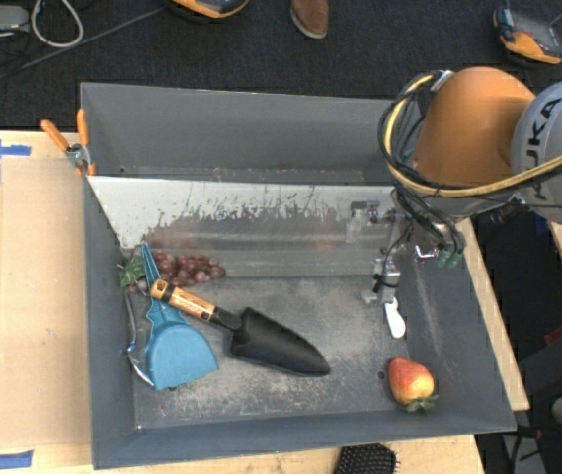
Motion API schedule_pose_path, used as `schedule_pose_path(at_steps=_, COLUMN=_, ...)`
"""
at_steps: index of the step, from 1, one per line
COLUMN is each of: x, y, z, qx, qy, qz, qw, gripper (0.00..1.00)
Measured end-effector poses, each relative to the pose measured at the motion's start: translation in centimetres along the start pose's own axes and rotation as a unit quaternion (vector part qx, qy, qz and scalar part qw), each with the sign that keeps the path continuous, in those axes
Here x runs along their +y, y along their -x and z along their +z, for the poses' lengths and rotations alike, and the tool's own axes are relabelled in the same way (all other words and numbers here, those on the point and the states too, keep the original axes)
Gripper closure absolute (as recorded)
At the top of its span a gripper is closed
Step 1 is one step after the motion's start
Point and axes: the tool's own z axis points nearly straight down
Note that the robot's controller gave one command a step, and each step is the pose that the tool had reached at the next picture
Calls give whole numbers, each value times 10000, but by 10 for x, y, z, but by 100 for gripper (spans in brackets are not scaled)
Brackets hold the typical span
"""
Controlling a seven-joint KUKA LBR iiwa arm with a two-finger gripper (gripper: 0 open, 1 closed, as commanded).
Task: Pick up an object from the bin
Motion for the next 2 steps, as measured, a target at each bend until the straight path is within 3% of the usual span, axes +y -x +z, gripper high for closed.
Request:
schedule_pose_path(at_steps=1, x=35, y=-16, z=51, qx=21, qy=17, qz=-283, qw=9996, gripper=0)
schedule_pose_path(at_steps=2, x=39, y=-60, z=95, qx=-40, qy=-10, qz=-1102, qw=9939, gripper=0)
